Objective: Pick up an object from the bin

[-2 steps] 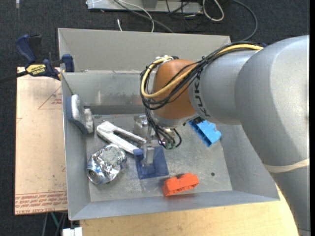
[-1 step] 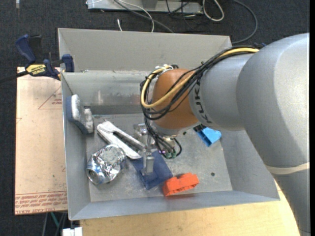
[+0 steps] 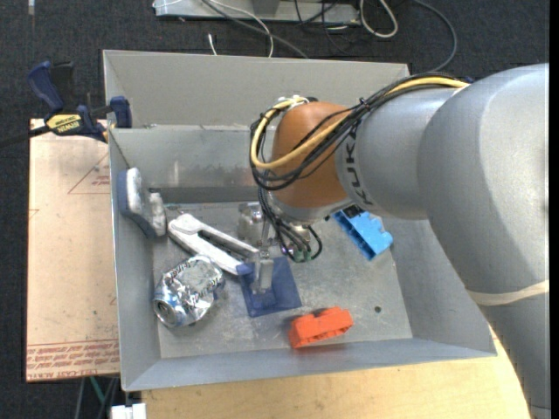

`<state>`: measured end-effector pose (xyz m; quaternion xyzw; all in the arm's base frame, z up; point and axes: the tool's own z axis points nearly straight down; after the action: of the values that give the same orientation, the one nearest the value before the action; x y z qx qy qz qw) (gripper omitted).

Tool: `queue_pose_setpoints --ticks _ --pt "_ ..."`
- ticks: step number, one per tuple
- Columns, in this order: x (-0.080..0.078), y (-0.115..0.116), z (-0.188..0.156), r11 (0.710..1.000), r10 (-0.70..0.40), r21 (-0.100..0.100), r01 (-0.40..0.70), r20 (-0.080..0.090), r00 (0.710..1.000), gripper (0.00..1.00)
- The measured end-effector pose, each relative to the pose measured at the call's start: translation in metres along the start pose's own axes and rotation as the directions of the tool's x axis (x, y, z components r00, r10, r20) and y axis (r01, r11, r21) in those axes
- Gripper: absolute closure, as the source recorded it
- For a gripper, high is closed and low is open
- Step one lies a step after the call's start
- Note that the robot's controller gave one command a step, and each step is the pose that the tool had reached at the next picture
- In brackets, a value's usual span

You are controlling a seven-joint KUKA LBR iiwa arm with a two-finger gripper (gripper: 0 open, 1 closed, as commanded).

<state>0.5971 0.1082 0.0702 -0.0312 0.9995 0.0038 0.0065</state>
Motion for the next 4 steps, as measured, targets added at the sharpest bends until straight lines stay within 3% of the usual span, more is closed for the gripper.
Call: queue_pose_setpoints --ticks 1,2,3,4 --pt "-0.033 -0.010 -0.001 1.000 0.008 0.002 -0.008 0.006 1.000 0.00" --pt "-0.046 -0.018 0.000 0.999 -0.045 0.001 0.045 0.011 0.999 0.00" --pt "-0.031 -0.025 -0.001 0.849 -0.529 0.007 0.529 0.013 0.849 0.00" --pt "-0.023 -0.049 -0.001 0.986 -0.167 0.002 0.167 0.013 0.986 0.00"
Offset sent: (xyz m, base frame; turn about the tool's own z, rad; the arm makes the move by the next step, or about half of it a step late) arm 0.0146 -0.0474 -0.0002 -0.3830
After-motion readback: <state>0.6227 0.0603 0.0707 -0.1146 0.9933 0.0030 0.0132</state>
